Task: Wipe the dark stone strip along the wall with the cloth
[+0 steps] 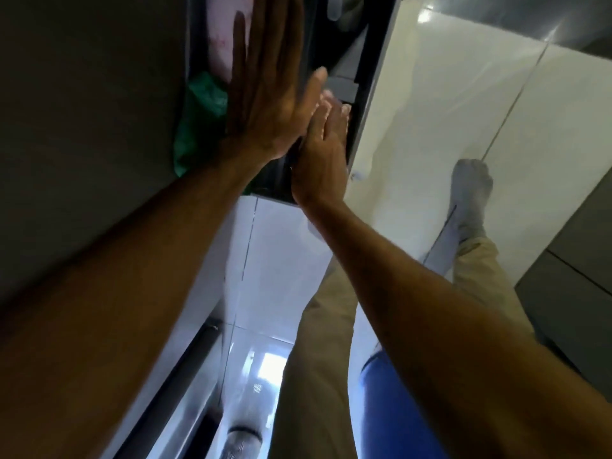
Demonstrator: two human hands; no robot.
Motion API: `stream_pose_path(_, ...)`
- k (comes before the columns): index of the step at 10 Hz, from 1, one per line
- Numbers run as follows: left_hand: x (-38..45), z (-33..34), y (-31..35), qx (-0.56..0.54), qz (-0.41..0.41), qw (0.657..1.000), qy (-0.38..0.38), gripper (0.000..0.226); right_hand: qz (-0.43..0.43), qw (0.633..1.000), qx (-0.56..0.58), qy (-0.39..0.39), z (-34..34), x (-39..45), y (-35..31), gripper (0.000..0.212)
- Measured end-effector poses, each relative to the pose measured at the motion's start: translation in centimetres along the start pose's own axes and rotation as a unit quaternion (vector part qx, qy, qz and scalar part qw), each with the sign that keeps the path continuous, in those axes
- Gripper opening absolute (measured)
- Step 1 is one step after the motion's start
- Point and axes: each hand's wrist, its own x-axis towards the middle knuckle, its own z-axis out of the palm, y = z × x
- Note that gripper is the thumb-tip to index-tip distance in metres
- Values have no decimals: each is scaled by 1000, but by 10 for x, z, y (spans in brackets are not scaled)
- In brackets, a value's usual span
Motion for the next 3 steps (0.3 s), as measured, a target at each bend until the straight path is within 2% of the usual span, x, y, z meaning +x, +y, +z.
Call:
stream_pose_path(1,0,23,1,10,7,995,100,78,16,992,27,-120,18,6,16,75)
stream_pose_path(2,4,6,-6,19,27,998,54,83,-20,990,52,-133,-10,-5,6,74)
stream_pose_path(3,-17,-43,3,-45,-8,994,102,79,-57,983,59,-163,-93,-51,-3,55)
